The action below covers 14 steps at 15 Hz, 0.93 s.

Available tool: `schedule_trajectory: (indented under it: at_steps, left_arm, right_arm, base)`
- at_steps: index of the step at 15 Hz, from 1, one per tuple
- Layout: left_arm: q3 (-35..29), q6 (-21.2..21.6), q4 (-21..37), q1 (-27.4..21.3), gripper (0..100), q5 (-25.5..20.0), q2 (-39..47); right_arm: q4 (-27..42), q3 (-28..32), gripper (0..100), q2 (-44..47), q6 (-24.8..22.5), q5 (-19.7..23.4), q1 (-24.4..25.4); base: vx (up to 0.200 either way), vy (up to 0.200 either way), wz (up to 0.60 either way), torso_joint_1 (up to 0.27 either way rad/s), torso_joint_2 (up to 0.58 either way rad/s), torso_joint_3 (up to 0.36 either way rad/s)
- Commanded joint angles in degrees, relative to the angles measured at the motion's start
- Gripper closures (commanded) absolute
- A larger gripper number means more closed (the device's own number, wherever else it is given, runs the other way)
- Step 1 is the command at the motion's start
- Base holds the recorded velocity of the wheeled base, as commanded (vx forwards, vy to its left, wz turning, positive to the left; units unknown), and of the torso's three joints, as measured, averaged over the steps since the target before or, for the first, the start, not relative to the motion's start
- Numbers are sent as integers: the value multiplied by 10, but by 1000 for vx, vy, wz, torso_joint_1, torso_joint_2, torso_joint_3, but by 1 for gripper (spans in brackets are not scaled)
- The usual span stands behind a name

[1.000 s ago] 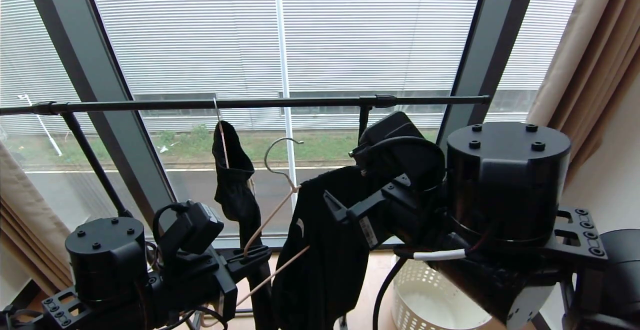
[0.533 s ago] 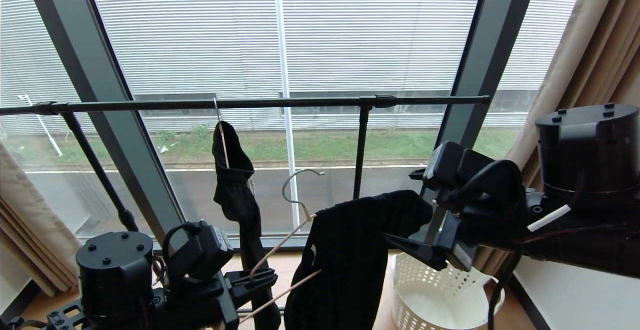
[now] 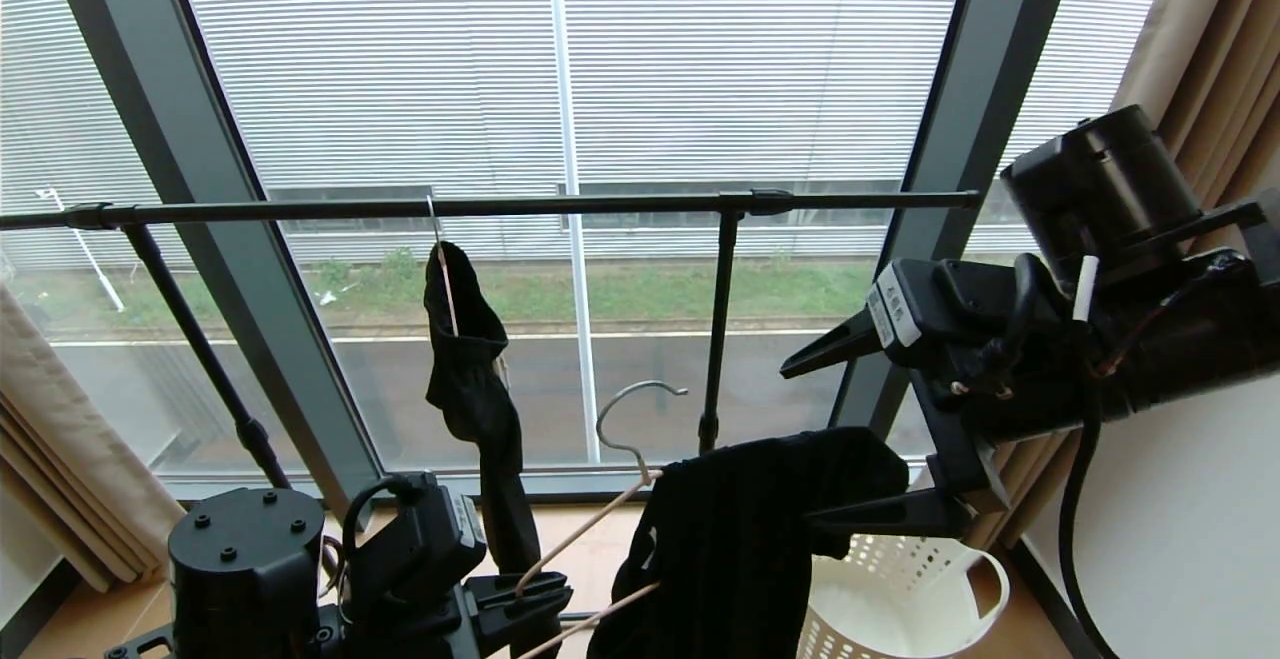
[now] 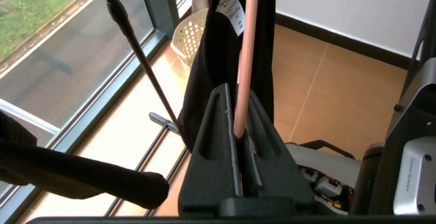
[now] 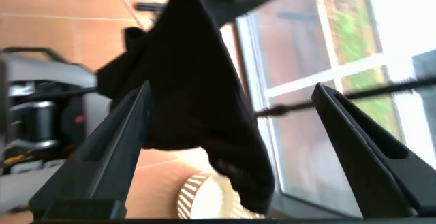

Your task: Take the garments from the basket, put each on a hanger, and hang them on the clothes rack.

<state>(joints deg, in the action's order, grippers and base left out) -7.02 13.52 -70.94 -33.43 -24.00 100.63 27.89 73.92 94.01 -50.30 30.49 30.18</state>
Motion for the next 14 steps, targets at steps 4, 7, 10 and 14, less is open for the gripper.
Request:
schedule_trajectory:
  at_steps: [4,7,10,14]
  left_arm:
    - [20,-2,-48,-7,100,0,2]
    - [22,-2,-52,-13,100,1,4]
    - [22,-2,-52,-16,100,1,4]
    - [23,-2,-52,-17,100,1,3]
  right_arm:
    - [19,30,0,72,-4,6,-1]
    - [8,56,0,88,-2,6,-3]
    - [7,60,0,115,-3,4,-3]
    - [8,71,0,129,-3,4,-3]
  base:
    - [0,0,0,0,0,0]
    - [0,0,0,0,0,0]
    - [0,0,0,0,0,0]
    - [0,0,0,0,0,0]
